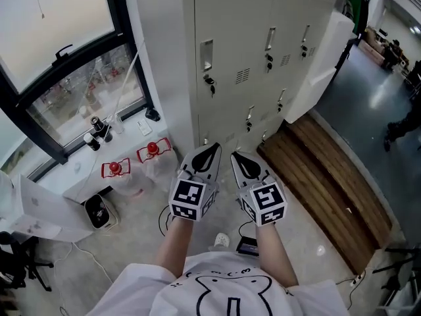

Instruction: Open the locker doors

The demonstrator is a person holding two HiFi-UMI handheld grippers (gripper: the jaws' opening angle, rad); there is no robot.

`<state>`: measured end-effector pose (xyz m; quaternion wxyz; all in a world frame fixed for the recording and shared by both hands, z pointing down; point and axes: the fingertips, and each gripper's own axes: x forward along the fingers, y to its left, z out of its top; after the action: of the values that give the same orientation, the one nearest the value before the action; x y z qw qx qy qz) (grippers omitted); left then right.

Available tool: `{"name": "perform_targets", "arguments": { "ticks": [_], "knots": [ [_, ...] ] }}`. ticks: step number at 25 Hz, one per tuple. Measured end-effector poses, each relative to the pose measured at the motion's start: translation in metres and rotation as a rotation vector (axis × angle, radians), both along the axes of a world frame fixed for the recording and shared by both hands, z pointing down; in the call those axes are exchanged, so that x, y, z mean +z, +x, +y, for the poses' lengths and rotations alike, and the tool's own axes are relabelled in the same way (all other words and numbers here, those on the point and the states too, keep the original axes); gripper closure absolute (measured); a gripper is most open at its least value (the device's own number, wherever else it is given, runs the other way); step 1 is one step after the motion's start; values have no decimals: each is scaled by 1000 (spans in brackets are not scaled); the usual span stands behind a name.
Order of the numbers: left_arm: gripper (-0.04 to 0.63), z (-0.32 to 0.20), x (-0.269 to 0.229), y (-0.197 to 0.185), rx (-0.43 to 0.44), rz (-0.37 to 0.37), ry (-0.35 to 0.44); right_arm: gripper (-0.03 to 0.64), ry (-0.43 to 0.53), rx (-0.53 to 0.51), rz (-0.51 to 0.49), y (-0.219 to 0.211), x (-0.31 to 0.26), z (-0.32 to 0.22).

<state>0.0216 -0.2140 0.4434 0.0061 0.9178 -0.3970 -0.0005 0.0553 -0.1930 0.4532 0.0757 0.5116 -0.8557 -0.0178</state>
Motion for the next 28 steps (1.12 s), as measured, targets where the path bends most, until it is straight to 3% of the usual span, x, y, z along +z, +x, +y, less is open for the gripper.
{"name": "perform_targets", "arguments": {
  "ticks": [13, 18, 25, 28],
  "knots": [
    [577, -50, 63, -21, -171, -36, -137, 594, -57, -207, 4, -15, 59, -69],
    [577, -69, 79, -27, -184, -71, -153, 535, -114, -265, -28, -25, 93, -99],
    [577, -100, 97, -35, -181, -105, -175, 415, -260, -270, -31, -37, 166, -151],
    [578, -112, 104, -42, -188, -104, -183, 410, -313, -283, -10, -45, 195, -167]
  ]
}}
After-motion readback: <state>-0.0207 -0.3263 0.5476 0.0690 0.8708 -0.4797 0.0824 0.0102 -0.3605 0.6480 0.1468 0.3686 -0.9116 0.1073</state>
